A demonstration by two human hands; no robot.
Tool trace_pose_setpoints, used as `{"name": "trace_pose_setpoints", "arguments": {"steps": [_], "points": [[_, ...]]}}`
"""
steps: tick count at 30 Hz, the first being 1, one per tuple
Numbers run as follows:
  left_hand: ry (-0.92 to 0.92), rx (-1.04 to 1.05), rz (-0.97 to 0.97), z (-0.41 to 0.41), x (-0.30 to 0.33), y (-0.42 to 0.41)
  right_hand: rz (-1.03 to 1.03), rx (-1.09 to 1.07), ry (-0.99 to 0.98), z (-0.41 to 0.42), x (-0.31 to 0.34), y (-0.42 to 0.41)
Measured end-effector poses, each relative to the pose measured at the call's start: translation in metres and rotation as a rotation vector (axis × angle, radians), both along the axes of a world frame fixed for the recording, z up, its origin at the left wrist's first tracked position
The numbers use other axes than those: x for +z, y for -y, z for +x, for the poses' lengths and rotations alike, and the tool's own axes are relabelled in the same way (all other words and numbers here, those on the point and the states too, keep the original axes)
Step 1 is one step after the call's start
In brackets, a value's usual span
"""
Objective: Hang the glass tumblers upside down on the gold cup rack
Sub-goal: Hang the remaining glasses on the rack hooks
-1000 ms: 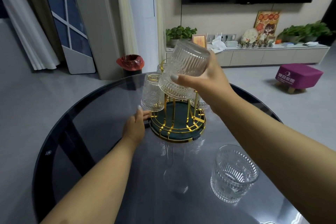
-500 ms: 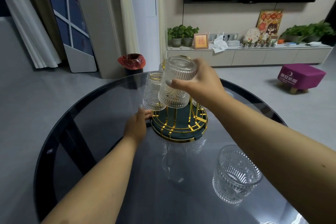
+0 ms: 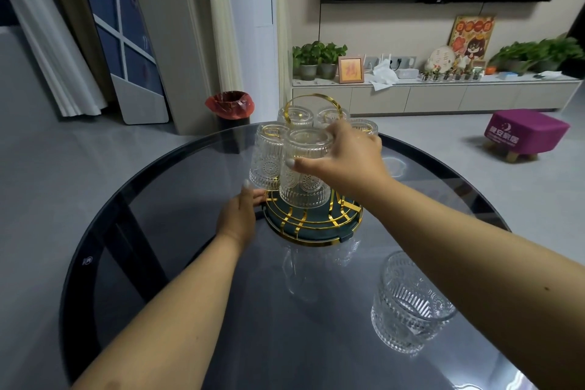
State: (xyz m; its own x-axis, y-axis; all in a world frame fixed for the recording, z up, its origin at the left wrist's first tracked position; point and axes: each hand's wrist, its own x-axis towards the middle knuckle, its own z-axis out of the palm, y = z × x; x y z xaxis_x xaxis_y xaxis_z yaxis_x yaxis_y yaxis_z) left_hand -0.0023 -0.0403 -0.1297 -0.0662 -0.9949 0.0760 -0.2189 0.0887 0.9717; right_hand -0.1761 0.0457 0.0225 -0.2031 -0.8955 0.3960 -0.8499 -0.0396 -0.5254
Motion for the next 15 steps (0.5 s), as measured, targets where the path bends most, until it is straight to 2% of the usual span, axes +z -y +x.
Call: {"name": "trace_pose_setpoints", "arguments": {"steps": [15], "points": [[-0.022, 0.009, 0.004, -0.001, 0.0, 0.0, 0.033, -0.053, -0.222, -0.001, -0.005, 0.01]]}}
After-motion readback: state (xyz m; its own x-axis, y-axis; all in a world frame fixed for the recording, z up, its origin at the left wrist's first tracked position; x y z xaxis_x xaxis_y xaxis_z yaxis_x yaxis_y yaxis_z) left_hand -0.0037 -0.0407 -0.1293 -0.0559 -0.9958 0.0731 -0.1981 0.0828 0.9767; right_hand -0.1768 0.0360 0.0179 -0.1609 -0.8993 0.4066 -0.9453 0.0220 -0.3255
